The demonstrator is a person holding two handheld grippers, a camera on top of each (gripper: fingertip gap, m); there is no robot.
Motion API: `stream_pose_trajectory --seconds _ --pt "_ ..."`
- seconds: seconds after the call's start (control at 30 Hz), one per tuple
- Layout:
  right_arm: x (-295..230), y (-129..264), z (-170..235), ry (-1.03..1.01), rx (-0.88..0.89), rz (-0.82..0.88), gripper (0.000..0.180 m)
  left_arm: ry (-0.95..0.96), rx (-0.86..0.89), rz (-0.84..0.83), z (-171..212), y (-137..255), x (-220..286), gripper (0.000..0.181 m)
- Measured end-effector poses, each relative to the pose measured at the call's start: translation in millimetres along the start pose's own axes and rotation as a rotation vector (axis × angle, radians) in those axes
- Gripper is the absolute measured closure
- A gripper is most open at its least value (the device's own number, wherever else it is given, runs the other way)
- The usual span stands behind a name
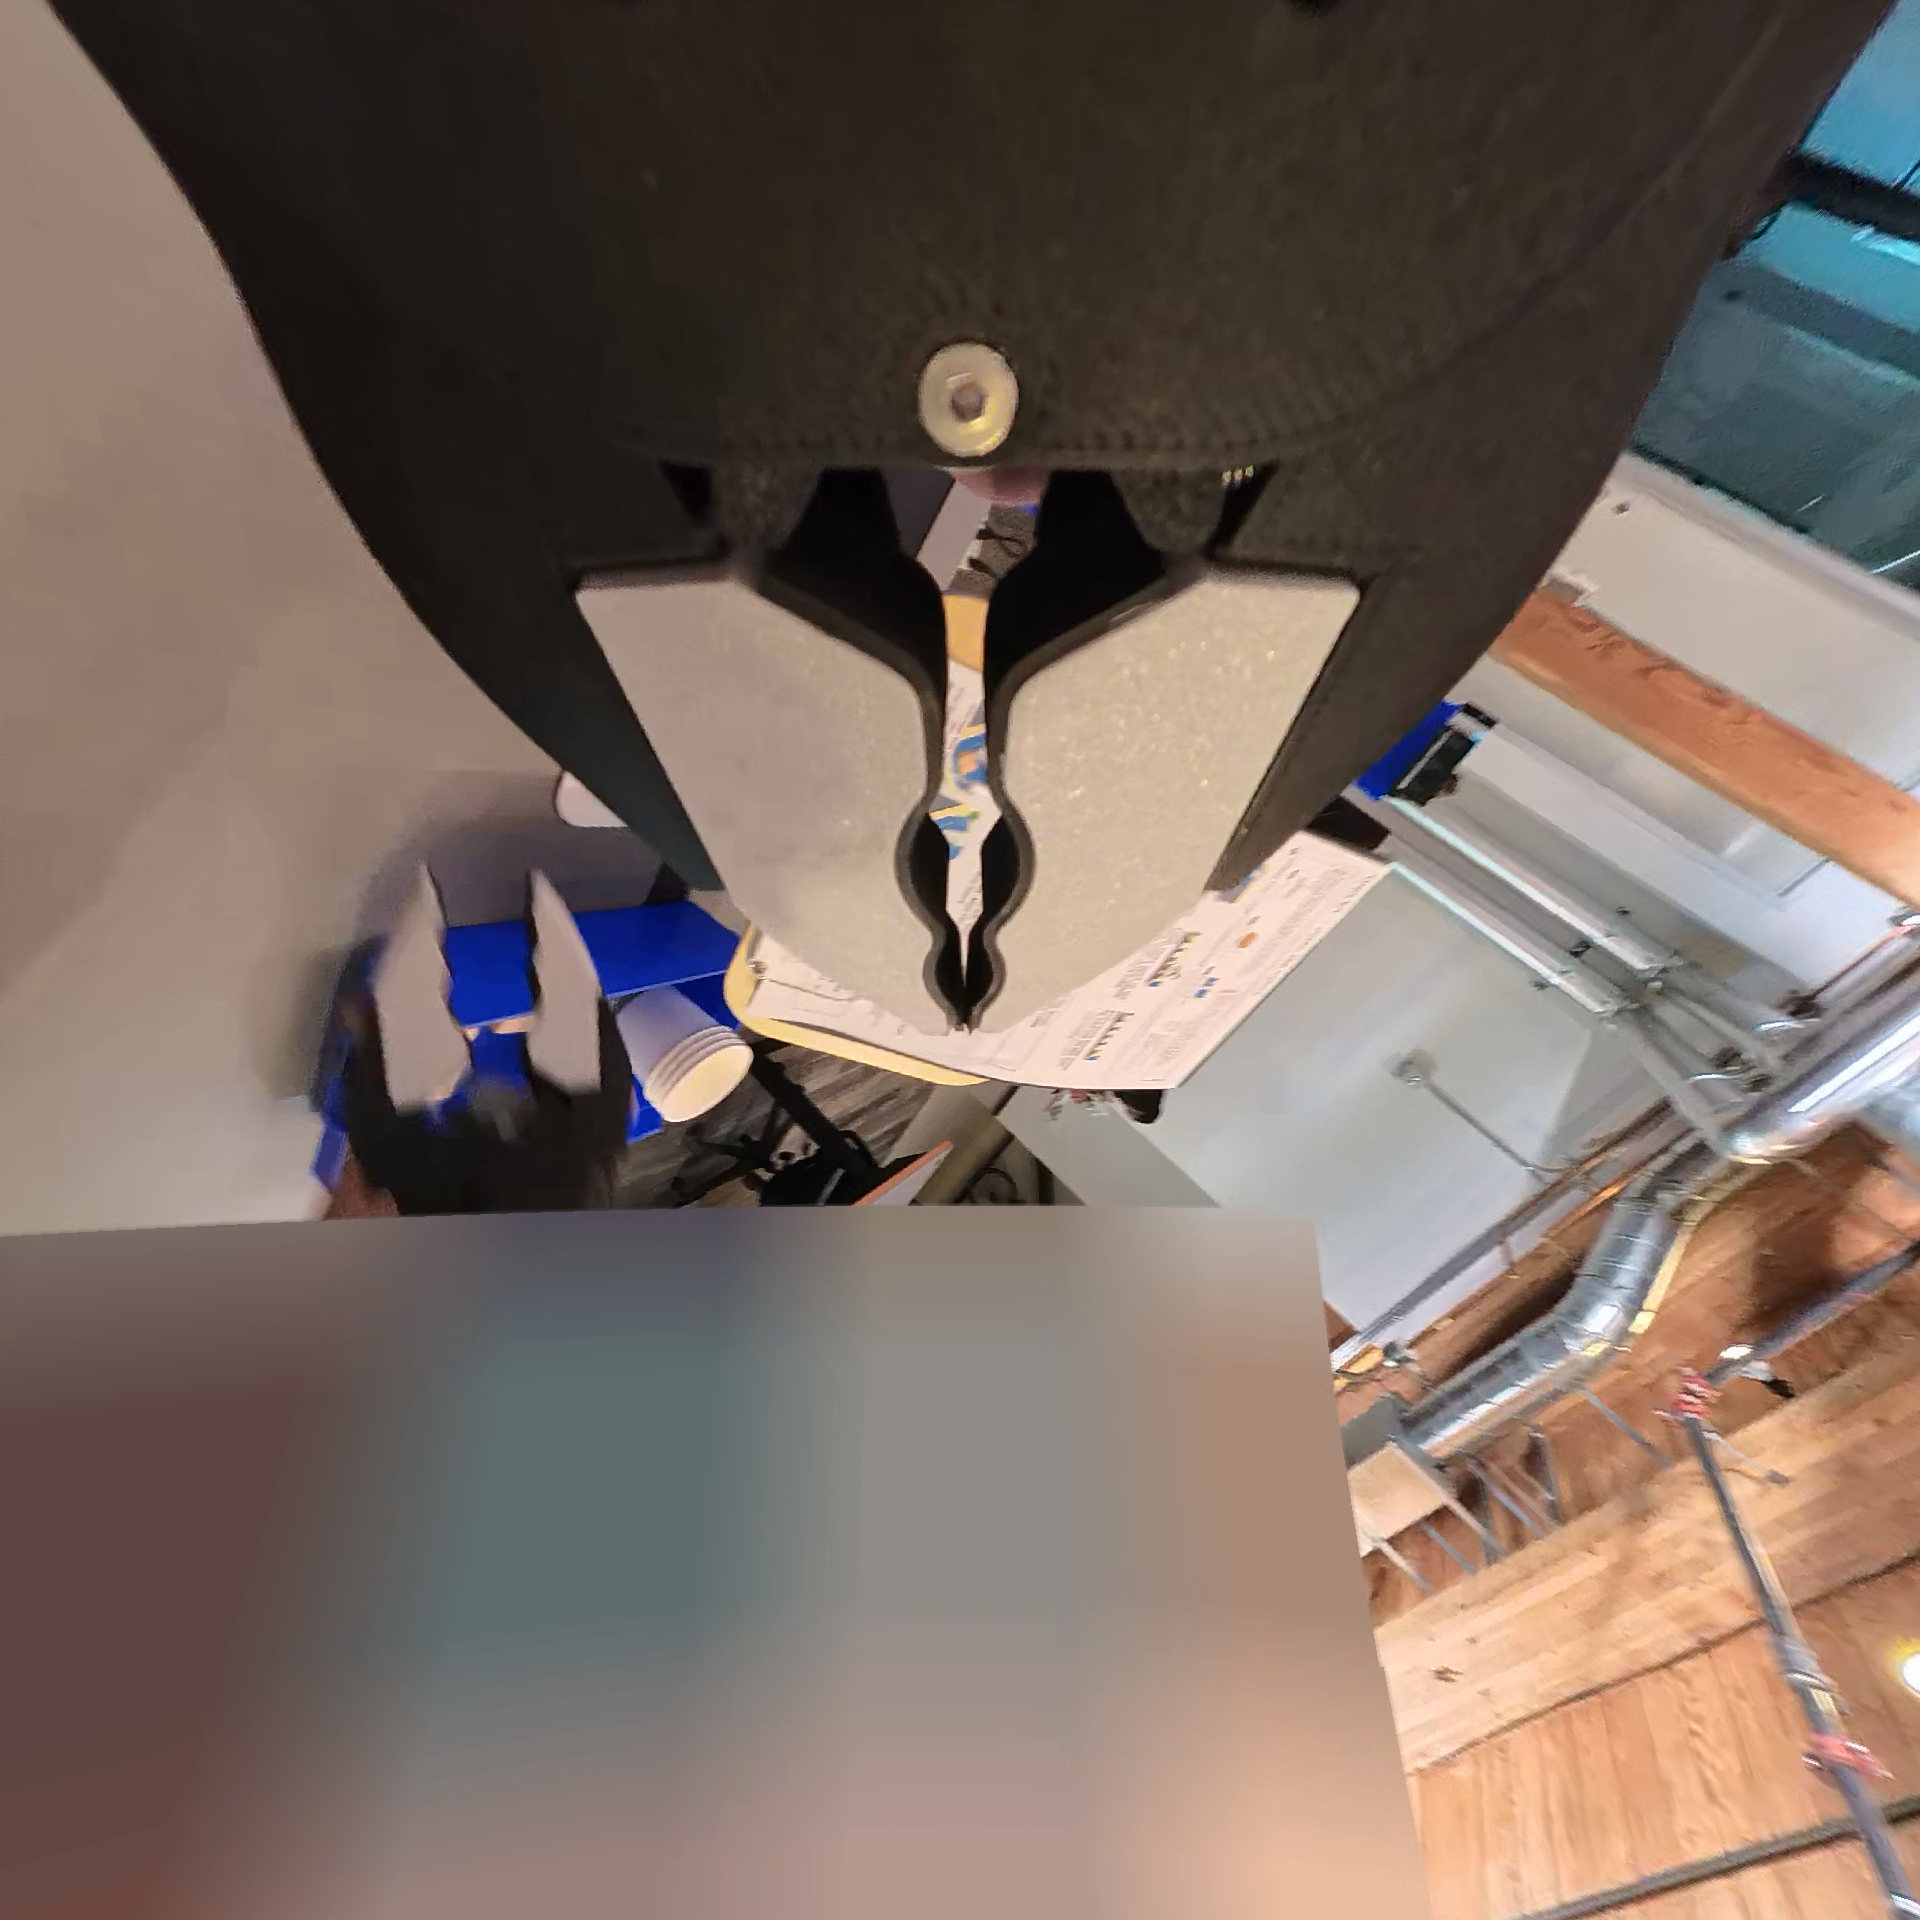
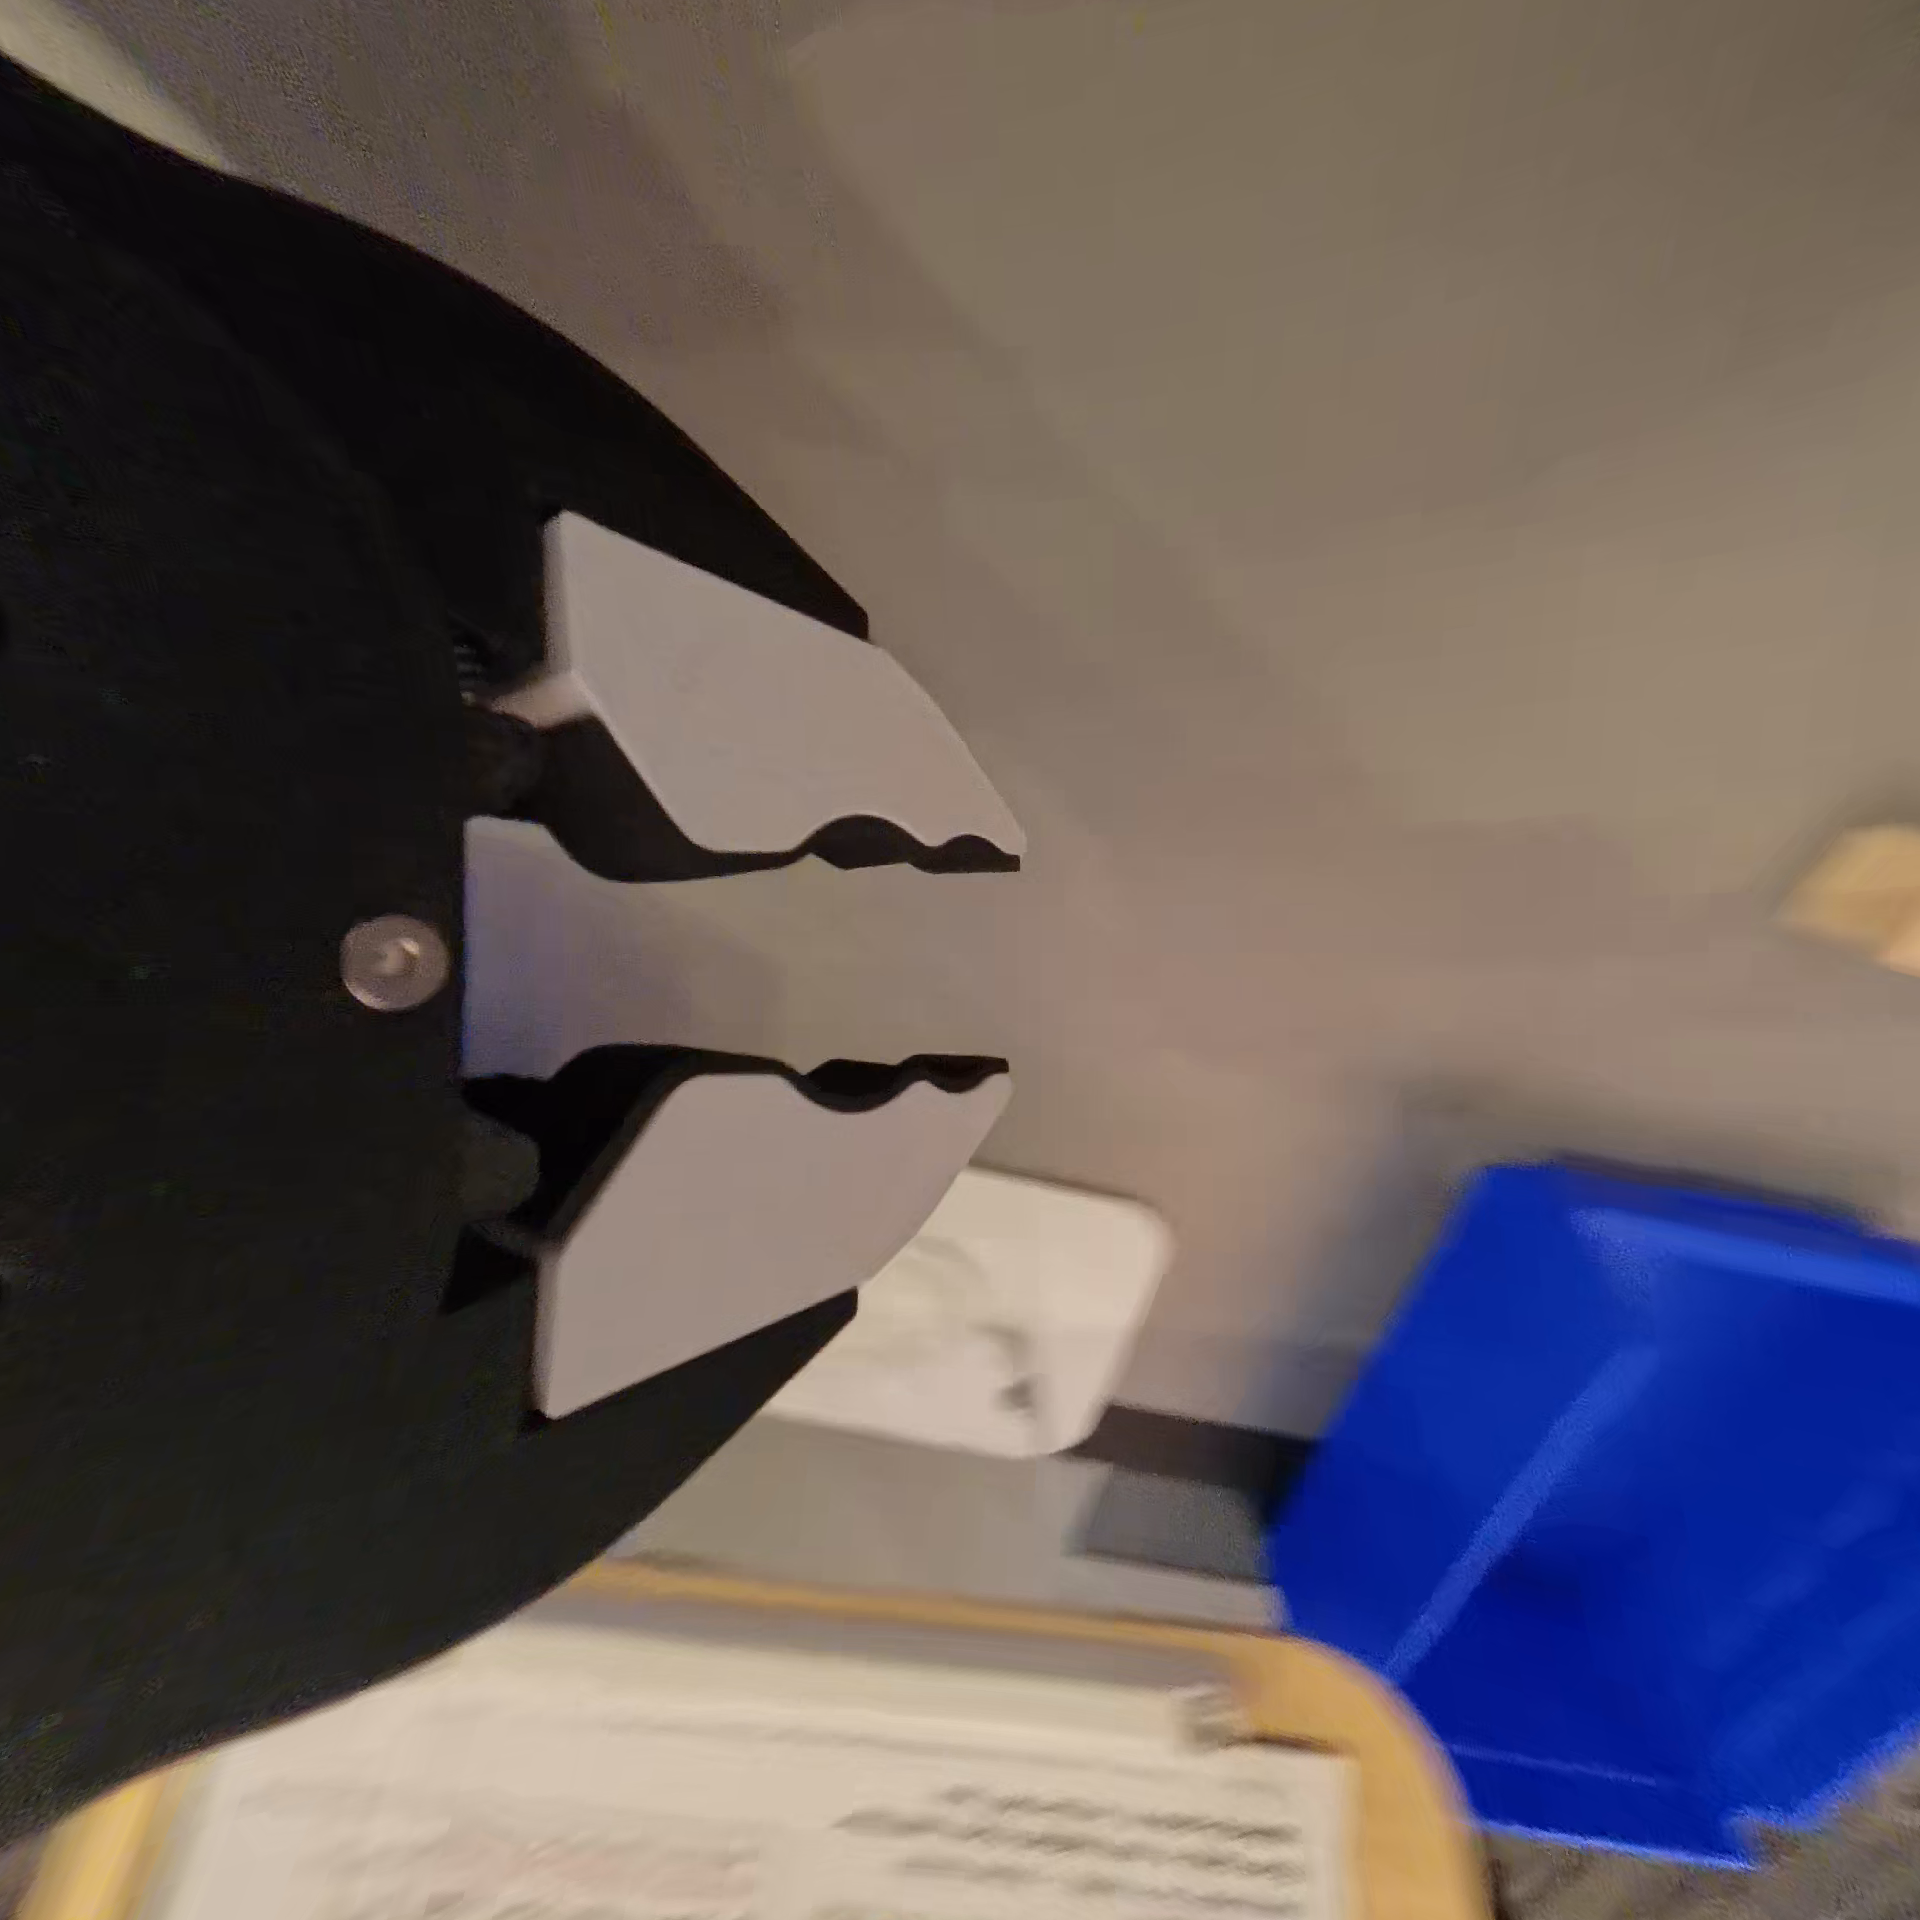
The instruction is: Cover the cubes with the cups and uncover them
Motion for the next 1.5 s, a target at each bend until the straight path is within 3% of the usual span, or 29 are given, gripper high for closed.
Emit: stream_pose_trajectory --seconds 0.03,0.17,0.37,0.67,0.77,0.87,0.9,1.0,1.1,1.27,1.5 --pt "-1.5 -21.4 -19.3 -0.035 0.068 -0.023 0.143 -0.005 0.003 -0.015 -2.1 4.7 -1.8 0.181" --pt "-8.8 -111.6 -80.3 -0.192 0.217 -0.157 0.125 -0.020 0.020 -0.070 -9.0 24.3 -9.2 0.181" --pt "-24.7 -228.4 -123.7 -0.249 0.153 -0.229 0.102 -0.025 0.057 -0.119 -14.9 47.0 -17.1 0.181" --pt "-15.7 -289.9 -150.8 -0.222 0.056 -0.126 0.092 -0.004 0.103 -0.147 -15.8 64.0 -23.9 0.181" --pt "-13.5 -302.7 -154.4 -0.222 0.032 -0.141 0.098 -0.006 0.108 -0.150 -17.0 66.3 -23.9 0.181" --pt "-10.8 -309.7 -155.4 -0.193 0.004 -0.137 0.124 -0.005 0.114 -0.151 -17.5 67.5 -23.9 0.181" --pt "-9.7 -309.1 -156.8 -0.180 0.008 -0.141 0.138 -0.004 0.114 -0.150 -17.3 67.4 -24.0 0.181" --pt "-6.7 -297.4 -160.6 -0.150 0.031 -0.119 0.138 -0.004 0.109 -0.145 -16.2 65.6 -23.8 0.181" --pt "-6.2 -260.9 -160.3 -0.164 0.096 -0.136 0.138 -0.003 0.110 -0.140 -16.0 64.1 -23.3 0.181" --pt "6.6 -163.8 -121.4 -0.202 0.168 -0.079 0.138 -0.005 0.121 -0.139 -18.5 65.4 -22.5 0.181" --pt "36.1 -2.7 -8.3 -0.297 0.086 0.108 0.138 -0.019 0.115 -0.114 -23.1 55.8 -15.6 0.181"
Point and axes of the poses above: each gripper's, where its closed fingertips meet, y back along the fingers, z out of its underside, x = y × z across the jaws, the point moved 7 cm from there along y, back along the fingers, and after that the axes turned 8 degrees about x, right-handed, at the moved point
